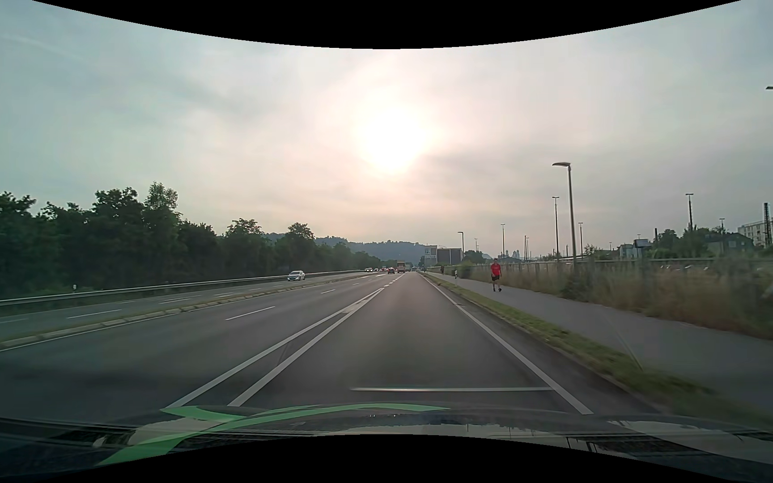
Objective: Follow the waypoints while adhering to traffic rules and regulations
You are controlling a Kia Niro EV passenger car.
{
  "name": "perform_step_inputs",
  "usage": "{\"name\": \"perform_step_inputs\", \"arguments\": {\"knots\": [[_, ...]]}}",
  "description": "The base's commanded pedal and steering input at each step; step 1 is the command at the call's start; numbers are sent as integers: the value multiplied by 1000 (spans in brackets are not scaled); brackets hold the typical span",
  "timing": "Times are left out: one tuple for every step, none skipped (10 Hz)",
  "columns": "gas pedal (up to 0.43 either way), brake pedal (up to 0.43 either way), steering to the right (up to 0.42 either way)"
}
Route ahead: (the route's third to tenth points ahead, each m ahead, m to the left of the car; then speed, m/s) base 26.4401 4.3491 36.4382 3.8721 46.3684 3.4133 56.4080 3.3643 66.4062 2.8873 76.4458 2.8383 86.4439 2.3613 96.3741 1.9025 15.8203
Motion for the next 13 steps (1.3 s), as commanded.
{"name": "perform_step_inputs", "arguments": {"knots": [[220,0,-7],[220,0,-7],[220,0,-8],[220,0,-8],[220,0,-10],[220,0,-10],[220,0,-11],[220,0,-11],[220,0,-11],[220,0,-11],[220,0,-11],[220,0,-11],[220,0,-11]]}}
